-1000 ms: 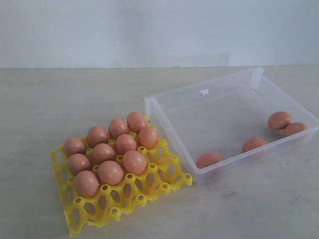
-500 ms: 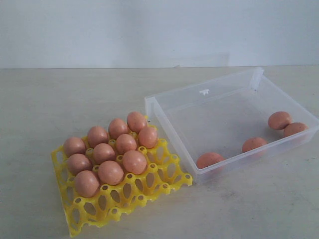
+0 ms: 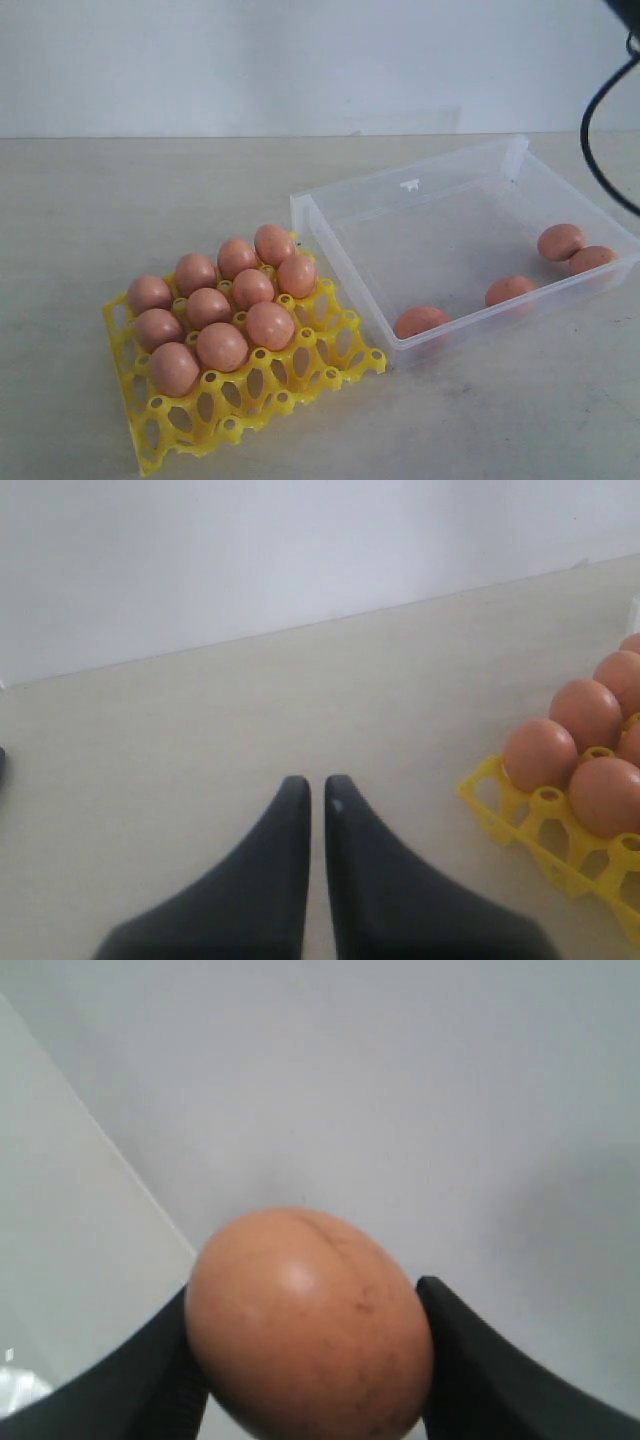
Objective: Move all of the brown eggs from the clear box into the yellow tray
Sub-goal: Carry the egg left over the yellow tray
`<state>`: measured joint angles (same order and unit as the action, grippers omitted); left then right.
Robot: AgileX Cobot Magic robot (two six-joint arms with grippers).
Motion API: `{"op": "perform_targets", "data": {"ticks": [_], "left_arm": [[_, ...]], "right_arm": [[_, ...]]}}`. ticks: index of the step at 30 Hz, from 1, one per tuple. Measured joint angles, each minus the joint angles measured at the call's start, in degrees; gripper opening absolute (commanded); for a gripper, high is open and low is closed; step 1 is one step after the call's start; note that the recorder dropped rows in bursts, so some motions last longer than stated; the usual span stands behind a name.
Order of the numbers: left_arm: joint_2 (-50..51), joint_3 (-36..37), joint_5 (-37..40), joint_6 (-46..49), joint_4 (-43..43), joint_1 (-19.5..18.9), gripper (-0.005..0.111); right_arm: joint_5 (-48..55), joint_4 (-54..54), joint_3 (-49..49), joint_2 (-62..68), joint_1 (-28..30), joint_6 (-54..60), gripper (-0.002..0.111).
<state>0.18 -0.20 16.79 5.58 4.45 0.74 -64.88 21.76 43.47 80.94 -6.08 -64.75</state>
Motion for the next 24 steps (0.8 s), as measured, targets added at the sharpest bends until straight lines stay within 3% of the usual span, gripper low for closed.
{"op": "perform_targets", "data": {"ticks": [9,14,19,24], "left_arm": [[0.0,0.0,0.0,0.0,0.0,0.0,0.004],[0.0,0.0,0.0,0.0,0.0,0.0,0.004],[0.0,0.0,0.0,0.0,0.0,0.0,0.004],[0.0,0.0,0.0,0.0,0.0,0.0,0.004]], "right_arm": [[7.8,38.0,-2.4,0.0,0.0,1.1,0.000],[13.0,53.8,-2.4,0.0,0.0,-0.1,0.000],[12.6,58.8,-2.4,2.2,0.0,-1.5,0.000],[8.6,59.0,-2.3,12.4,-0.9,-1.9,0.000]]}}
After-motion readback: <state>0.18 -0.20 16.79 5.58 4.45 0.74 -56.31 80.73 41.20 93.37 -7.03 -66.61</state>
